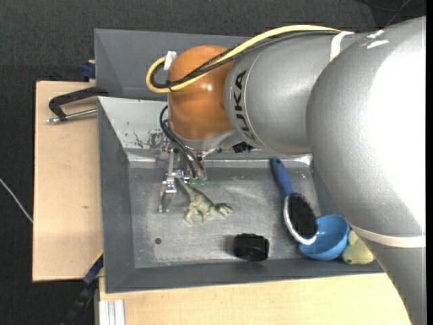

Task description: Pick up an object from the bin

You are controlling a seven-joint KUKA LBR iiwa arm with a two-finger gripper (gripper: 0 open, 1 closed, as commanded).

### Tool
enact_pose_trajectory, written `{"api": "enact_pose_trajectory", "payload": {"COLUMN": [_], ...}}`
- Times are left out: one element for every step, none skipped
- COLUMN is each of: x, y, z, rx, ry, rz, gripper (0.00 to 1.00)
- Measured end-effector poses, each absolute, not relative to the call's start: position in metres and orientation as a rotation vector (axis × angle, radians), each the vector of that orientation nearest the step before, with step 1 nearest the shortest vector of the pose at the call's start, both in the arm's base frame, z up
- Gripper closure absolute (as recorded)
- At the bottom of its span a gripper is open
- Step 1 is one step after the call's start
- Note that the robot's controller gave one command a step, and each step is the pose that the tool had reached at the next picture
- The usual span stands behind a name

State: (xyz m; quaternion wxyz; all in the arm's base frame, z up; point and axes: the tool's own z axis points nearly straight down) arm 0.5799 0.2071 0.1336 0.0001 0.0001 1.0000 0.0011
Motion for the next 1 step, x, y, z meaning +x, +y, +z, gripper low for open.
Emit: {"api": "enact_pose_trajectory", "payload": {"x": [0.5510], "y": [0.1457], "z": [0.0945], "rx": [-0.133], "ry": [3.143], "rz": [-0.004], "gripper": [0.00]}}
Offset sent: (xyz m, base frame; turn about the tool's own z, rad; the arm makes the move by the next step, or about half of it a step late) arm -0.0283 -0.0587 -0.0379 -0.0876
